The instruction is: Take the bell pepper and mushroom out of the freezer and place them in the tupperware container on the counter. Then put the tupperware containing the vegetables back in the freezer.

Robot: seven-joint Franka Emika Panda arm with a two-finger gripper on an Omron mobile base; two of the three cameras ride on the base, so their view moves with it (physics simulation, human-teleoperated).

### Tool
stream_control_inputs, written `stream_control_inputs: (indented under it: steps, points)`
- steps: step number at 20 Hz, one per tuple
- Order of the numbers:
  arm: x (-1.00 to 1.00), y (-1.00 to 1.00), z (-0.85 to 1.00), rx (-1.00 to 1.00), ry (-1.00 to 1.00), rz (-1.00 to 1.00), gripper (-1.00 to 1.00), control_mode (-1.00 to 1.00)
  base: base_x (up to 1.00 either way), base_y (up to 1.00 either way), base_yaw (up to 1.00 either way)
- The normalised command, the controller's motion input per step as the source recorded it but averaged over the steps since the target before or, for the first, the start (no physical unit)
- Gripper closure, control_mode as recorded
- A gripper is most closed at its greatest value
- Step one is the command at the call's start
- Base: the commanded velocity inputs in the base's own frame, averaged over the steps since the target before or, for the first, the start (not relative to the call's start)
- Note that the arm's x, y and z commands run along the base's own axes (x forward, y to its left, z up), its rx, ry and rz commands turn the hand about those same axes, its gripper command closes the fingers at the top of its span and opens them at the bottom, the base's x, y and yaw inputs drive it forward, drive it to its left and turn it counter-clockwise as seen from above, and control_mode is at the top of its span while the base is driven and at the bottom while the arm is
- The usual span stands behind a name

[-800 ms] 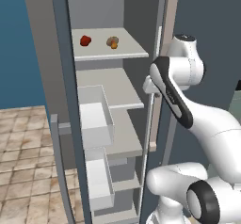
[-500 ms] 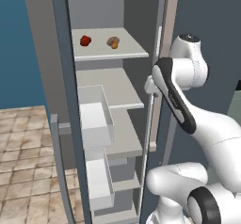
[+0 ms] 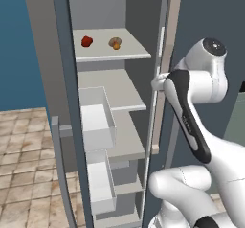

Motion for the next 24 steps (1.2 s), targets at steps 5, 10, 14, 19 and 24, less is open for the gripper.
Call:
stream_control_inputs:
  steps: [5, 10, 14, 19, 24]
  points:
    - [0.0, 0.27, 0.61, 0.07, -0.12, 0.05, -1.0, -1.0, 0.0, 0.0, 0.0]
    - [0.09, 0.39, 0.57, 0.06, -0.02, 0.04, -1.0, -1.0, 0.0, 0.0, 0.0]
    - [0.21, 0.35, 0.51, 0.03, 0.0, 0.0, -1.0, -1.0, 0.0, 0.0, 0.0]
    - [0.31, 0.25, 0.35, 0.0, 0.0, 0.0, -1.0, -1.0, 0.0, 0.0, 0.0]
    - [0.42, 0.17, 0.06, 0.0, -0.01, 0.0, -1.0, -1.0, 0.0, 0.0, 0.0]
